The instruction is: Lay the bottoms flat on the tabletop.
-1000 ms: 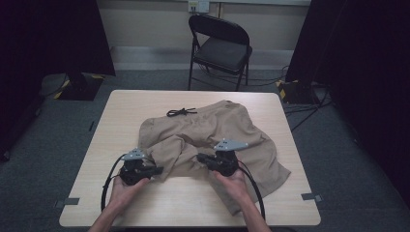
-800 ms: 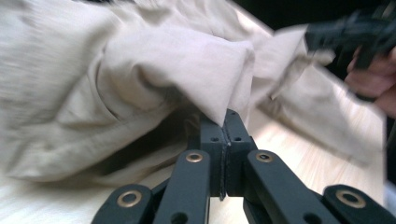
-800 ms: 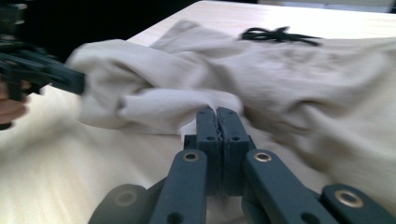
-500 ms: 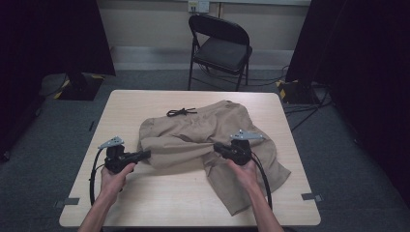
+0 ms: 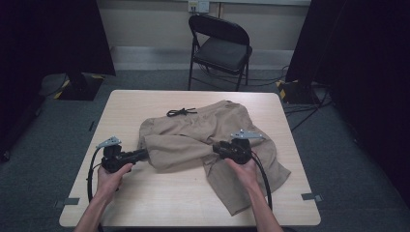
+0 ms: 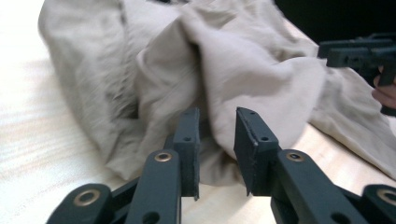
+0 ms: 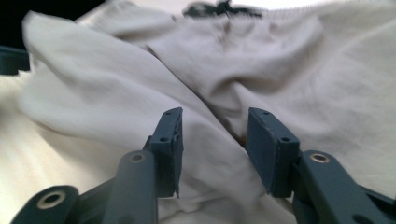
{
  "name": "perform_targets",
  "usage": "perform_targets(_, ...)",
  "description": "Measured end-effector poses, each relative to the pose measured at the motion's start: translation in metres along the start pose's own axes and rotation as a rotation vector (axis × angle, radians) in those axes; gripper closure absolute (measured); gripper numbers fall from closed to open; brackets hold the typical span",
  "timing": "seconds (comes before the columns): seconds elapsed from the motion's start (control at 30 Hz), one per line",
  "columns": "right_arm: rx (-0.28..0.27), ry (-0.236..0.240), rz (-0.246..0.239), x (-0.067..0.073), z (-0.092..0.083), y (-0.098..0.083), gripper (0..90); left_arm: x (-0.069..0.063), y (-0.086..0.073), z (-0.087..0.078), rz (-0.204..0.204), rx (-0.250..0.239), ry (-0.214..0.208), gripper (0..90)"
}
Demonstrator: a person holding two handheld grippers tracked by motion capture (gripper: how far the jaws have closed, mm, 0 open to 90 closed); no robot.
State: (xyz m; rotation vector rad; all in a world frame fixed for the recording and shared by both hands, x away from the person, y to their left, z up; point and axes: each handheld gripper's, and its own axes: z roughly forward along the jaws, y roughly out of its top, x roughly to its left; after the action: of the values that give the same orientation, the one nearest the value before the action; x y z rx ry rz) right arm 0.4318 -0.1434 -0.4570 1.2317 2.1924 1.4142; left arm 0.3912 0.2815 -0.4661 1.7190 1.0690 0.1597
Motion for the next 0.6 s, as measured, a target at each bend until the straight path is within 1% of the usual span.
perform_targets(0.03, -0.007, -0.002, -0.006, 0.003, -0.004, 0.001, 54.8, -0.004, 0.000, -0.003, 0.011, -0.006, -0.009, 71.5)
perform_targets(0.07, -0.025, 0.006, -0.013, 0.008, -0.011, 0.003, 55.9, -0.012, 0.001, -0.011, 0.036, -0.020, -0.024, 73.3)
perform_targets(0.1, -0.025, 0.006, -0.013, 0.008, -0.011, 0.003, 55.9, -0.012, 0.001, -0.011, 0.036, -0.020, -0.024, 74.9)
perform_targets(0.13, -0.054, 0.023, -0.015, 0.014, -0.019, 0.002, 62.3, -0.019, 0.000, -0.017, 0.044, -0.047, -0.055, 76.2)
perform_targets(0.17, -0.060, 0.045, -0.015, 0.016, -0.021, 0.001, 66.5, -0.022, -0.001, -0.017, 0.049, -0.045, -0.076, 78.3)
perform_targets(0.2, -0.057, 0.066, -0.014, 0.019, -0.022, 0.000, 69.0, -0.025, -0.003, -0.014, 0.061, -0.021, -0.099, 79.8)
perform_targets(0.23, -0.057, 0.066, -0.014, 0.019, -0.022, 0.000, 69.0, -0.025, -0.003, -0.014, 0.061, -0.021, -0.099, 79.9)
perform_targets(0.27, -0.013, 0.107, -0.040, 0.025, -0.017, -0.004, 73.8, -0.030, -0.009, -0.003, 0.089, 0.037, -0.108, 79.5)
perform_targets(0.3, -0.013, 0.107, -0.040, 0.025, -0.017, -0.004, 73.8, -0.030, -0.009, -0.003, 0.089, 0.037, -0.108, 77.2)
perform_targets(0.33, 0.033, 0.128, -0.073, 0.032, -0.009, -0.009, 74.3, -0.031, -0.013, 0.010, 0.096, 0.083, -0.107, 74.3)
perform_targets(0.37, 0.033, 0.128, -0.073, 0.032, -0.009, -0.009, 74.3, -0.031, -0.013, 0.010, 0.096, 0.083, -0.107, 71.0)
perform_targets(0.4, 0.052, 0.132, -0.081, 0.034, -0.004, -0.012, 73.5, -0.032, -0.013, 0.017, 0.115, 0.111, -0.095, 71.0)
perform_targets(0.43, 0.071, 0.125, -0.087, 0.035, 0.001, -0.016, 70.5, -0.032, -0.014, 0.022, 0.130, 0.125, -0.082, 66.5)
perform_targets(0.47, 0.107, 0.110, -0.092, 0.033, 0.011, -0.021, 66.0, -0.032, -0.015, 0.032, 0.134, 0.150, -0.068, 54.7)
perform_targets(0.5, 0.118, 0.102, -0.092, 0.031, 0.014, -0.022, 63.9, -0.032, -0.015, 0.032, 0.134, 0.150, -0.068, 50.6)
perform_targets(0.53, 0.126, 0.091, -0.092, 0.028, 0.017, -0.023, 62.0, -0.030, -0.016, 0.037, 0.129, 0.160, -0.051, 45.5)
perform_targets(0.57, 0.130, 0.085, -0.087, 0.026, 0.020, -0.024, 59.4, -0.026, -0.017, 0.042, 0.122, 0.171, -0.033, 43.7)
perform_targets(0.6, 0.133, 0.068, -0.083, 0.024, 0.022, -0.024, 56.0, -0.021, -0.019, 0.050, 0.120, 0.192, 0.000, 42.1)
